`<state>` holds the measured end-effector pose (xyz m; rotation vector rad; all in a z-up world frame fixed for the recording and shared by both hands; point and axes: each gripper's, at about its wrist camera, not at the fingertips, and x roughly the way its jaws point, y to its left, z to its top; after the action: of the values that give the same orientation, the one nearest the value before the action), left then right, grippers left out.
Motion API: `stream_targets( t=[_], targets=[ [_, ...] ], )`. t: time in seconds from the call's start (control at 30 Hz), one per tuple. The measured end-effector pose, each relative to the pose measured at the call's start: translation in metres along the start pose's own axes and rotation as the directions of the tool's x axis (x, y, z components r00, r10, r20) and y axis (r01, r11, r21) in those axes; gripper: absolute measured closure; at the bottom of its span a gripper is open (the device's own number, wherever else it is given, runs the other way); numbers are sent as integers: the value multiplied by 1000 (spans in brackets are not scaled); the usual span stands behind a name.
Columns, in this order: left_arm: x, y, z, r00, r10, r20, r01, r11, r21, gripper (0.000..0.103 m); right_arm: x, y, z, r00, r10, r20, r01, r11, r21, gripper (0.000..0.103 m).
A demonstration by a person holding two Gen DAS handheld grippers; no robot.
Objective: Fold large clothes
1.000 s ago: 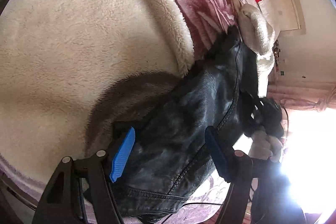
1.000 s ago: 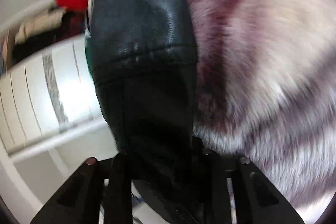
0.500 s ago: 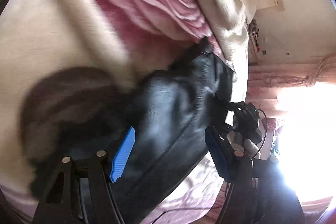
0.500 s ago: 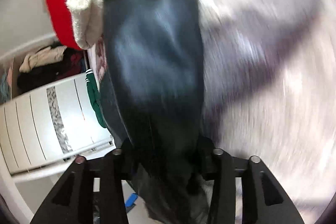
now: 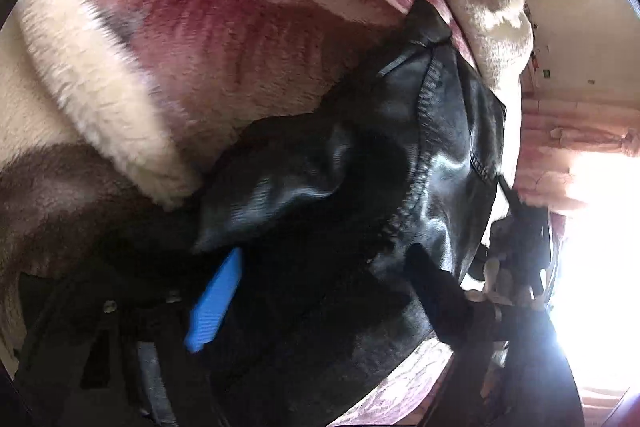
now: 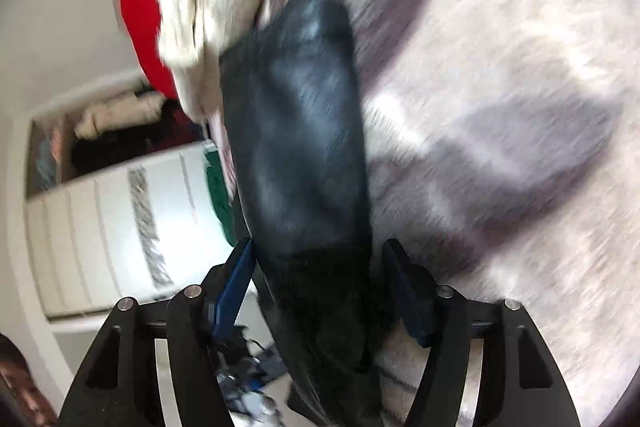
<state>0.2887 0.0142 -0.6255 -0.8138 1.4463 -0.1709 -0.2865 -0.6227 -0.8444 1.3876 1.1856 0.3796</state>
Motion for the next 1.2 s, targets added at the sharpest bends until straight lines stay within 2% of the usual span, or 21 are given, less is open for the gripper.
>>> stream_targets(
  t=[0.1, 0.13, 0.17, 0.27, 0.33, 0.37, 0.4, 0.47, 0.63, 0.83, 1.03, 1.13, 1.2],
  targets=[
    [4, -9, 0, 1000, 19, 0, -19, 1000, 16, 2, 28, 10, 17, 998, 50, -50, -52, 998, -34, 23],
    [7, -11, 0, 1000, 20, 3, -20, 1000, 16, 1, 34, 12, 21, 996, 62, -68, -65, 997, -48, 23],
    [7, -12, 0, 1000, 22, 6, -22, 1000, 16, 1, 45, 19, 24, 993, 75, -94, -80, 995, -58, 18],
    [4, -11, -1, 1000, 19, 10, -19, 1000, 11, 1, 87, 48, 25, 988, 9, -152, -29, 991, -130, 15],
    [3, -8, 1, 1000, 12, 8, -12, 1000, -5, 1, 105, 68, 20, 980, -44, -196, 3, 979, -205, 29],
    [2, -4, 1, 1000, 5, 4, -5, 1000, -15, 1, 114, 73, 19, 975, -68, -210, 22, 976, -216, 61],
    [1, -2, 2, 1000, -4, -2, 4, 1000, -26, 1, 117, 77, 16, 975, -80, -206, 34, 975, -219, 68],
    [-1, 2, 4, 1000, -18, -13, 18, 999, -45, 1, 118, 95, 10, 984, -94, -150, 55, 968, -245, 71],
    [-4, 11, 6, 998, -59, -24, 57, 994, -89, 1, 92, 143, -18, 997, -45, -69, 19, 942, -335, 78],
    [-11, 21, -1, 996, -89, -8, 87, 991, -106, 1, 86, 203, -65, 993, -106, -56, 59, 838, -543, 80],
    [-42, 63, -24, 986, -164, 15, 164, 968, -192, 1, 94, 246, -112, 981, -183, -59, 84, 685, -724, 80],
    [-72, 93, -47, 978, -199, 56, 206, 952, -224, 1, 95, 261, -136, 974, -223, -43, 99, 587, -803, 80],
    [-93, 115, -64, 976, -199, 83, 214, 944, -250, 1, 95, 271, -155, 966, -257, -23, 113, 503, -857, 80]
  ],
)
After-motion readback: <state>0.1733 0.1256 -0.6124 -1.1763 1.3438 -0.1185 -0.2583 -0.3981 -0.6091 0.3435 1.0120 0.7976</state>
